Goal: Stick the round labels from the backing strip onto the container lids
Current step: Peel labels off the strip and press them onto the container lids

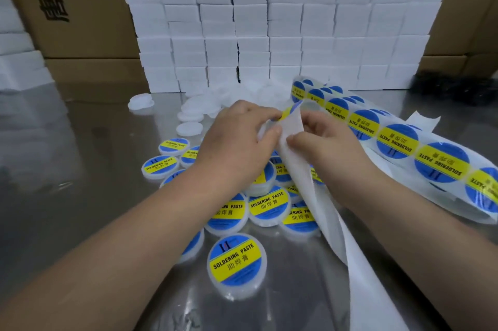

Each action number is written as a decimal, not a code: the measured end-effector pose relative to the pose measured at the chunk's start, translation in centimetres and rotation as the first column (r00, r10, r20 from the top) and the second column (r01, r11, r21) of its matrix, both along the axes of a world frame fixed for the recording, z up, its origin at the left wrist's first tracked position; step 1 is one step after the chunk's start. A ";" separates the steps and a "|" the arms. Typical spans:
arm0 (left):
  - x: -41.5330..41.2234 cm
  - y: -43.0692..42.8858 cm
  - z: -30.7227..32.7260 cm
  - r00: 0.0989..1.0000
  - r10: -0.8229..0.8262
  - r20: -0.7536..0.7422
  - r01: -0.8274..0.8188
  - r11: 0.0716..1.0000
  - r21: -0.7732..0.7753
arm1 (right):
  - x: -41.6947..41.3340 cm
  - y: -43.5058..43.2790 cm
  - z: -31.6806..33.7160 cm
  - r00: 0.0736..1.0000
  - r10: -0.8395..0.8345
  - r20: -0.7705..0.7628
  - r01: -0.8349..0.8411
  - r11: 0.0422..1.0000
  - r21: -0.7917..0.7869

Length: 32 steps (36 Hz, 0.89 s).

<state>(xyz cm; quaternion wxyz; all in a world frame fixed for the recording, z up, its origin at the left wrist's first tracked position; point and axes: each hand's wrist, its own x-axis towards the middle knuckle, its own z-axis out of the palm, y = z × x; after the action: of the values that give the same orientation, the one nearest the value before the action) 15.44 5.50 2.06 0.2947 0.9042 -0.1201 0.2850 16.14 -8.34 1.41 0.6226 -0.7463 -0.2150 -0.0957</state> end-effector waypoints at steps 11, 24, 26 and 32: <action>-0.3 0.5 -0.7 0.997 0.016 0.080 -0.022 0.996 0.083 | 0.1 -0.1 -0.5 0.993 -0.084 0.084 0.097 0.982 -0.164; -0.7 1.4 -0.2 0.997 -0.077 -0.017 0.077 0.997 0.004 | 0.2 -0.3 -0.2 0.997 -0.057 0.041 0.065 0.976 -0.209; -0.8 1.4 -0.2 0.996 -0.074 -0.051 0.070 0.995 -0.068 | 0.2 -0.3 -0.2 0.998 -0.057 0.036 0.063 0.976 -0.208; -0.2 1.8 -0.1 0.996 0.042 -0.074 -0.061 0.959 -0.275 | 0.0 -0.2 -0.3 1.000 -0.027 0.005 0.027 0.970 -0.241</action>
<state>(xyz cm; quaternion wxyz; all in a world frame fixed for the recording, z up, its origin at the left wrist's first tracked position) 15.21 7.34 2.00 0.4149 0.8658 -0.0455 0.2760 16.10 -8.50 1.12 0.5258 -0.8192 -0.2154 -0.0782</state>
